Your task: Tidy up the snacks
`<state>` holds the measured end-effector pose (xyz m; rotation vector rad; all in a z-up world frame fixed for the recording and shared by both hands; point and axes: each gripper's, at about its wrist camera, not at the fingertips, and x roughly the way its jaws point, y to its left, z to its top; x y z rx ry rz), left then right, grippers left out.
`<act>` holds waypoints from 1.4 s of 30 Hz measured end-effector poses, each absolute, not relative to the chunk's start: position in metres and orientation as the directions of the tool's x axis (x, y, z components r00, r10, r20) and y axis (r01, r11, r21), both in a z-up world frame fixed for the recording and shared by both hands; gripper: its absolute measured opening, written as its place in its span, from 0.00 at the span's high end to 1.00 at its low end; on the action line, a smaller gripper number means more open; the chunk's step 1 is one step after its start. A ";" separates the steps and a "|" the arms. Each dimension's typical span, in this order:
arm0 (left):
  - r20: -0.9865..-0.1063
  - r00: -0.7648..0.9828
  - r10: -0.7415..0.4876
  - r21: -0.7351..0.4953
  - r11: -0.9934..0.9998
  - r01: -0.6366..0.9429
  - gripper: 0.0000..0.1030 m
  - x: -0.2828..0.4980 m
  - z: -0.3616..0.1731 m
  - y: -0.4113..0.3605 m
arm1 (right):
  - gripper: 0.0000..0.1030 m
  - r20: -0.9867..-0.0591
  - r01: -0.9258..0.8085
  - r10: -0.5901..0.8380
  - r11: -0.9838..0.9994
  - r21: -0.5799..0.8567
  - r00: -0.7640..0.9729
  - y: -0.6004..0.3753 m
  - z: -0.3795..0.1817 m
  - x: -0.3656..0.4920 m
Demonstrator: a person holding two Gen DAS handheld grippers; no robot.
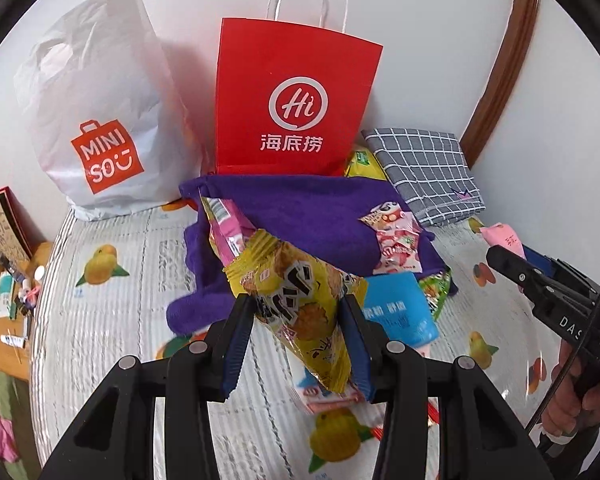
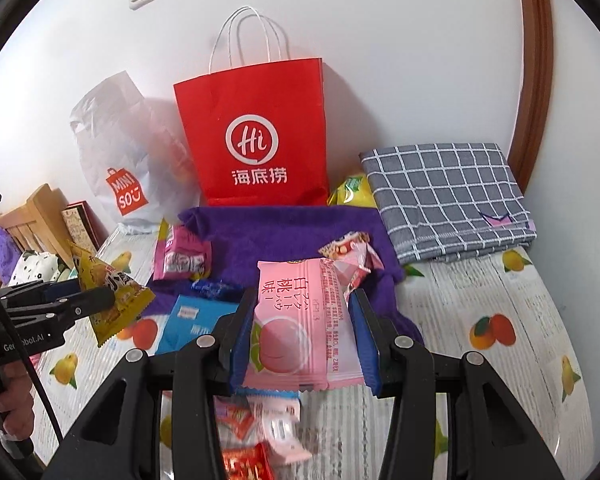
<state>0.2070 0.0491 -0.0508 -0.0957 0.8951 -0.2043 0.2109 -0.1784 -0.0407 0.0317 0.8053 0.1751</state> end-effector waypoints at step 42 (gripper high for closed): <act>-0.784 0.583 -0.213 -0.166 0.977 0.133 0.59 0.274 -0.072 0.057 | 0.56 -0.746 -0.117 0.146 0.989 0.091 0.649 -0.166 -0.081 0.301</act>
